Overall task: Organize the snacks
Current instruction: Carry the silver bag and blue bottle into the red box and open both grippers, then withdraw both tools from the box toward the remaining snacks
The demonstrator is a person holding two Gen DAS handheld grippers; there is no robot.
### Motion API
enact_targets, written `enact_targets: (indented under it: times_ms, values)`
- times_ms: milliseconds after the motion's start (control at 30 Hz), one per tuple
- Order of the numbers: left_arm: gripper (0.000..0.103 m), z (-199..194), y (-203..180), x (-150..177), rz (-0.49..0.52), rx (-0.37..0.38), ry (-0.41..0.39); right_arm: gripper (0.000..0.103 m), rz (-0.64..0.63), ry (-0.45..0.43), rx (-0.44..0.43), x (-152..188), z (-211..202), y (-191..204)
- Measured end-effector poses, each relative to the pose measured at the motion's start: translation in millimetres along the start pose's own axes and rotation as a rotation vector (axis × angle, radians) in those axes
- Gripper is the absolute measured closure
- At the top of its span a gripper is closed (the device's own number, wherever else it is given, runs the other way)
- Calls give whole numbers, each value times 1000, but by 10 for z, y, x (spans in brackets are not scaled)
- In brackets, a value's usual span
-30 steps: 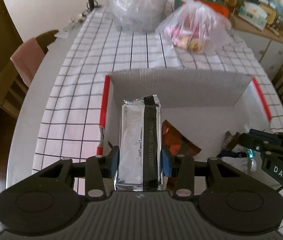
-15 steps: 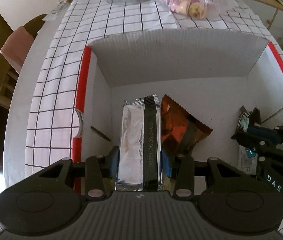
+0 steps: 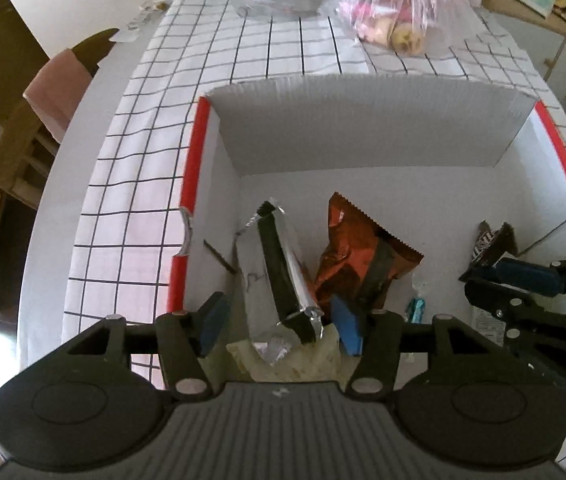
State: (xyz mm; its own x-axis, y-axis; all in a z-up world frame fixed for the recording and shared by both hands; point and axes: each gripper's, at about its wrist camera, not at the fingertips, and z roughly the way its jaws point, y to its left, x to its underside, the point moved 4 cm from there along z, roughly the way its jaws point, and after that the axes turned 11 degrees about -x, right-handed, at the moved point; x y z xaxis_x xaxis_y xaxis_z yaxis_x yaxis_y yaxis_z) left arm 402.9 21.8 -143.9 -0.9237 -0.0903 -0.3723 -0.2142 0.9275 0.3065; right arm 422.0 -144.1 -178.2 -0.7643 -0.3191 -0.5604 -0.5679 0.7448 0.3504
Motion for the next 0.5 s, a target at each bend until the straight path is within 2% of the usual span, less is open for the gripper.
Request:
enact_targets:
  times_ms: [300, 400, 467, 500]
  values:
    - [43, -412, 65, 107, -37, 48, -86, 57, 9, -81, -28, 16, -431, 115]
    - [42, -572, 79, 149, -42, 65, -122, 49, 5, -115, -25, 36, -606, 186]
    - [39, -676, 85, 183, -40, 78, -150, 38, 2, -136, -14, 60, -725, 238]
    - [39, -731, 92, 201, -37, 84, -168, 37, 1, -149, -6, 81, -787, 266]
